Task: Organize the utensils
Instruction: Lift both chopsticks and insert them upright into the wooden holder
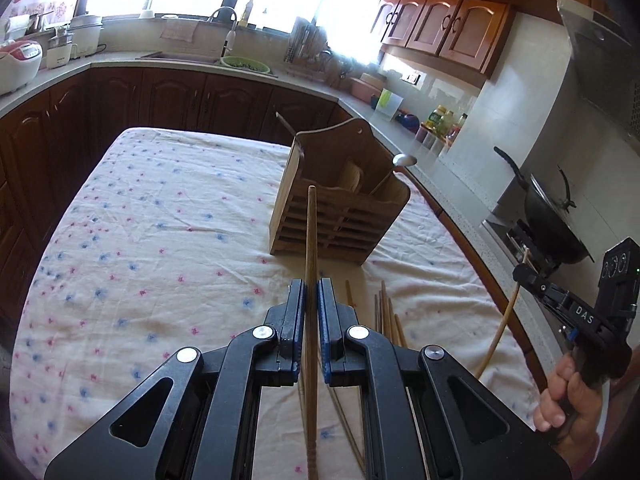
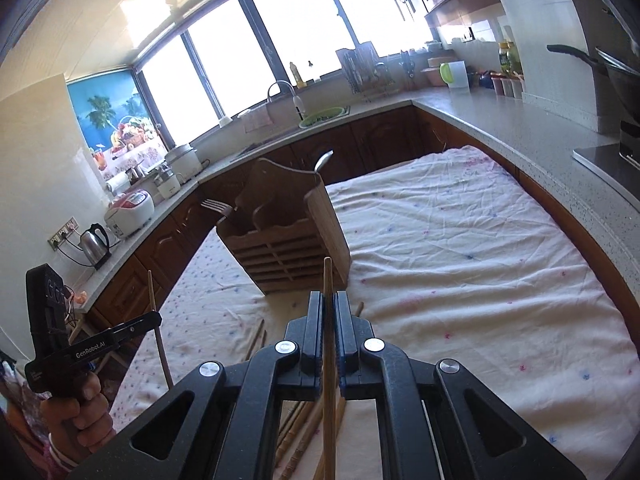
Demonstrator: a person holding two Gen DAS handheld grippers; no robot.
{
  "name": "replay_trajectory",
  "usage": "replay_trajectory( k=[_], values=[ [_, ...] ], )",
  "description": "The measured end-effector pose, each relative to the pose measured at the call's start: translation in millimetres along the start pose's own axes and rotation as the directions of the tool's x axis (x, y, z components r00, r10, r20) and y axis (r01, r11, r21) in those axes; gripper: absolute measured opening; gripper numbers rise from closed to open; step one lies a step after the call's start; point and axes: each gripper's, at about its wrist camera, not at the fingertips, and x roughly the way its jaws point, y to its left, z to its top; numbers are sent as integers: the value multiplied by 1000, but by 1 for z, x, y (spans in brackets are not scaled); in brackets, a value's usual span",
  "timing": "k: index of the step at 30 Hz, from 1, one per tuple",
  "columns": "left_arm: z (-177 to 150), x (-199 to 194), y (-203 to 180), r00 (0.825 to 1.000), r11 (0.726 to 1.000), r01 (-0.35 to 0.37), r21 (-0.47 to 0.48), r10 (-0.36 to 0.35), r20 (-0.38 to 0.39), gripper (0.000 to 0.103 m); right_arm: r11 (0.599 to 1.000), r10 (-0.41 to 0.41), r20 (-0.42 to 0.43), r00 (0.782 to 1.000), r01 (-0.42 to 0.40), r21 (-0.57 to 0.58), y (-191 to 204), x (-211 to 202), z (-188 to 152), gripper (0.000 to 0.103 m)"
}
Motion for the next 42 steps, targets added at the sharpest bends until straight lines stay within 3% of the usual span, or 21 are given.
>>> replay_trajectory(
  k=[7,29,34,42],
  values=[
    [12,-18,-2,998,1000,9,2,-10,63,6,1000,21,109,994,-19,-22,15,-23,25,5],
    [51,-28,-3,988,1000,2,6,-3,157,6,997,68,185,980,-63,-36,29,-7,57,5],
    [75,-31,-11,977,1000,1,26,-6,215,6,997,77,231,970,-70,-39,34,-7,76,5],
    [133,-28,-24,942,999,-5,38,-8,336,6,997,69,346,936,-58,-42,41,2,131,5]
  ],
)
